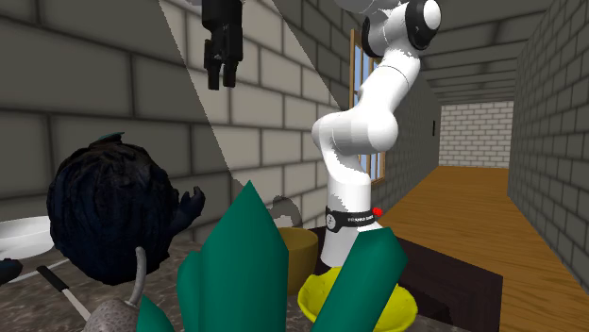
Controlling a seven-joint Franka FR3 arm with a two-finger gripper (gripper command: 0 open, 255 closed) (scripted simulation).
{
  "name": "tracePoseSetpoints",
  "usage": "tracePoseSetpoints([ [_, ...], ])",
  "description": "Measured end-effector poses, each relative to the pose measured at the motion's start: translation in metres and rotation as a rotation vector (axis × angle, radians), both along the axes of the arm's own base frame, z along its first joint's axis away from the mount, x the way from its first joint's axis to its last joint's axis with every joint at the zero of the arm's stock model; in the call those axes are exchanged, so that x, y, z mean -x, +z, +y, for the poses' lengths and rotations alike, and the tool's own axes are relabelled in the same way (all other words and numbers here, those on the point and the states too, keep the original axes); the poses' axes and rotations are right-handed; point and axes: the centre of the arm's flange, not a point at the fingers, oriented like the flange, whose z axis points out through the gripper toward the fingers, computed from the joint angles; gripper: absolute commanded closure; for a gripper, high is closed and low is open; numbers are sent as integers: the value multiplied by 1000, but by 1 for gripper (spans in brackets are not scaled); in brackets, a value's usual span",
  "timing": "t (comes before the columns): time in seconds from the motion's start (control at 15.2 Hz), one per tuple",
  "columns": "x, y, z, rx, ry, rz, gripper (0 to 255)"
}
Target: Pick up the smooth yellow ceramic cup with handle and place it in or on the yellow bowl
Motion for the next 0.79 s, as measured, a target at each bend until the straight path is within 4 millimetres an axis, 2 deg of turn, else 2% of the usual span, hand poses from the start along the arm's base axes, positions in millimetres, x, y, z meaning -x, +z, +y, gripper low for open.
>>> tracePoseSetpoints([
  [0.07, 0, 0, 0, 0, 0, 0, 0],
  [0.33, 9, -32, 19, 0, -7, 7, 0],
  [0.79, 30, -106, 71, 0, -24, 21, 0],
])
